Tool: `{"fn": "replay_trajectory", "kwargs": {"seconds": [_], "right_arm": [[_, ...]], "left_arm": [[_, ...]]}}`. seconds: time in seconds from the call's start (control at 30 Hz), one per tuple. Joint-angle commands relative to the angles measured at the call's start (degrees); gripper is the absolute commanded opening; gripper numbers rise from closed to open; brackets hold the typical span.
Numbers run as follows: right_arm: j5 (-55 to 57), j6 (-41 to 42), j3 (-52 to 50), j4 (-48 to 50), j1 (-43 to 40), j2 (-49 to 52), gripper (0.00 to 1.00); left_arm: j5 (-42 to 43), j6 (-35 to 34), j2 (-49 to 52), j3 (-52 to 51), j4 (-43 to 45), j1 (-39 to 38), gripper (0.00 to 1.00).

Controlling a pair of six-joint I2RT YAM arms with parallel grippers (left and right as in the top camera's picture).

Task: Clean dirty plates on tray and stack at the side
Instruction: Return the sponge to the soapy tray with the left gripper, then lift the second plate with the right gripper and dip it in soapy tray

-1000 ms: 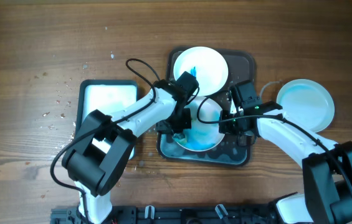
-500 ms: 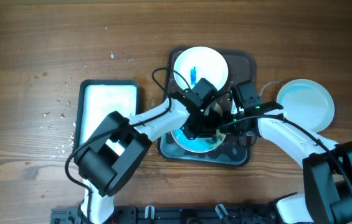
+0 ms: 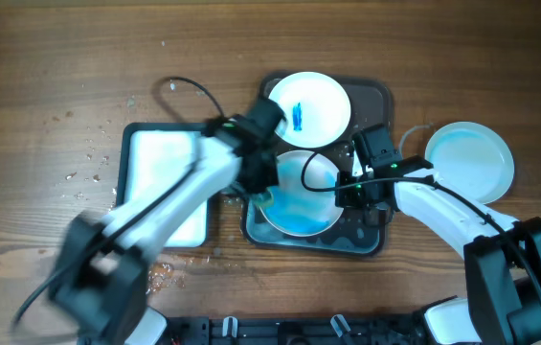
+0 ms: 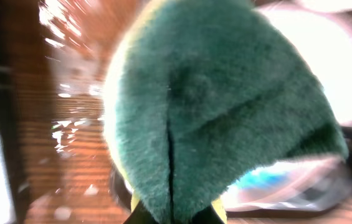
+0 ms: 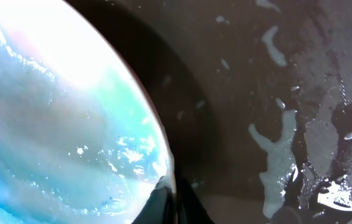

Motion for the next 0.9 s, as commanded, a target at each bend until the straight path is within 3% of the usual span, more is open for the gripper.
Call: {"fn": "replay_trajectory", "kwargs": {"seconds": [0.0, 0.07, 0.13, 0.3, 0.33, 0.4, 0.53, 0.7, 0.73, 0.77, 0.87], "right_arm": [[4.2, -4.8, -0.7, -0.5, -0.5, 1.7, 0.04], [4.2, -5.0, -0.7, 0.2, -0.5, 1.7, 0.04], [4.2, -4.9, -0.7, 1.3, -0.5, 1.7, 0.04], [3.8, -6.2, 3.9, -5.3, -0.5, 0.9, 0.04], [3.8, -6.9, 6.0, -7.9, -0.5, 0.3, 0.04], [4.0, -8.3, 10.6, -13.3, -0.3, -1.1, 0.04], [9.0, -11.1, 22.7, -25.4, 2.6, -1.9, 0.04], [15.0, -12.4, 33.7, -27.8, 11.7, -1.7, 0.04], [16.9, -12.4, 34.5, -25.6, 14.0, -1.7, 0.04], [19.4, -12.5, 34.6, -21.9, 16.9, -1.7, 0.04], [28.8, -12.9, 34.6, -8.6, 25.9, -0.5, 0.04]], "left_arm": [[-4.0, 4.6, -12.5, 0.8, -3.8, 8.0, 0.04], [-9.9, 5.7, -13.8, 0.2, -7.3, 13.9, 0.04], [-10.3, 7.0, -13.3, -2.5, -7.1, 19.1, 0.04], [-6.2, 9.4, -10.0, -16.2, 4.0, 26.2, 0.06], [-4.7, 10.1, -9.3, -16.4, 4.4, 26.3, 0.1], [-2.5, 10.2, -9.3, -16.0, 4.4, 26.4, 0.32], [2.6, 13.2, -12.0, -9.4, -0.5, 29.0, 0.82], [5.4, 13.4, -17.7, 2.3, -10.7, 37.3, 0.89], [7.3, 13.4, -19.1, 4.0, -12.0, 39.4, 0.9], [9.2, 13.3, -20.9, 5.4, -13.1, 41.7, 1.0], [11.7, 12.9, -26.8, 6.2, -13.6, 49.1, 1.0]]}}
